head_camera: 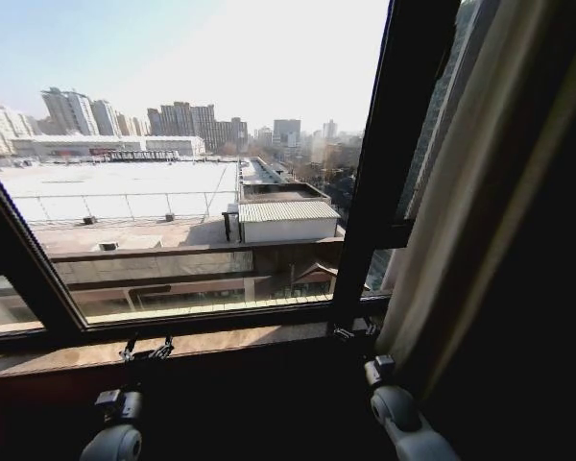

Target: Open the curtains by pulling them apart, changing their state from closed to fully open.

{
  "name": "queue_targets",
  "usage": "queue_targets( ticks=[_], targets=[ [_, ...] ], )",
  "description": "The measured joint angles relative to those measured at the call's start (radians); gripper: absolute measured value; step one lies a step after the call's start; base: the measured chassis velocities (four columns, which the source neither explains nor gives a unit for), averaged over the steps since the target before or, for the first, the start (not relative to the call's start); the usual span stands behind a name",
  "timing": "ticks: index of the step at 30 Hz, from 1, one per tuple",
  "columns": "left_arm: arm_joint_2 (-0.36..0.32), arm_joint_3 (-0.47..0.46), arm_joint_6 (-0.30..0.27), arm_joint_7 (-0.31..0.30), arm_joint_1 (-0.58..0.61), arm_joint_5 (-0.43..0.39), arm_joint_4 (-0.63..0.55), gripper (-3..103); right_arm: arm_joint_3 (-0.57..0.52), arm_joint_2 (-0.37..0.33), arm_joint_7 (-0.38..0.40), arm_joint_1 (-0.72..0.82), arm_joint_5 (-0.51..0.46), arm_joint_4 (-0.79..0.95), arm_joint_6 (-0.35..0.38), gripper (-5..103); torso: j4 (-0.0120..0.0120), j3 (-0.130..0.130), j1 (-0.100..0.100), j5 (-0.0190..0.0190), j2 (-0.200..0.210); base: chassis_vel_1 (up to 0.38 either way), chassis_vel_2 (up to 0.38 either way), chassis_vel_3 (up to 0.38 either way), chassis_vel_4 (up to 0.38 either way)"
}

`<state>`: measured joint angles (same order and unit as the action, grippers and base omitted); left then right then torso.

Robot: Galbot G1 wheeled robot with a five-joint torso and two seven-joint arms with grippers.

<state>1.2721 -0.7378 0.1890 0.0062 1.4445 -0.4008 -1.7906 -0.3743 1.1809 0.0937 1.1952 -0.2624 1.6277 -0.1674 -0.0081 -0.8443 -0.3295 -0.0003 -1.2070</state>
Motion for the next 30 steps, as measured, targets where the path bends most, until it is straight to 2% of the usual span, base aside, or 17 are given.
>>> queue_targets(
  ticks=[30],
  targets=[
    [0.000, 0.000, 0.000, 0.000, 0.000, 0.000, 0.000, 100, 0.000, 0.000, 0.000, 0.000, 0.000, 0.000, 0.000, 100, 0.0001, 0.000, 0.000, -0.0001, 0.000, 0.363, 0.342, -0.366, -0.338]
  ],
)
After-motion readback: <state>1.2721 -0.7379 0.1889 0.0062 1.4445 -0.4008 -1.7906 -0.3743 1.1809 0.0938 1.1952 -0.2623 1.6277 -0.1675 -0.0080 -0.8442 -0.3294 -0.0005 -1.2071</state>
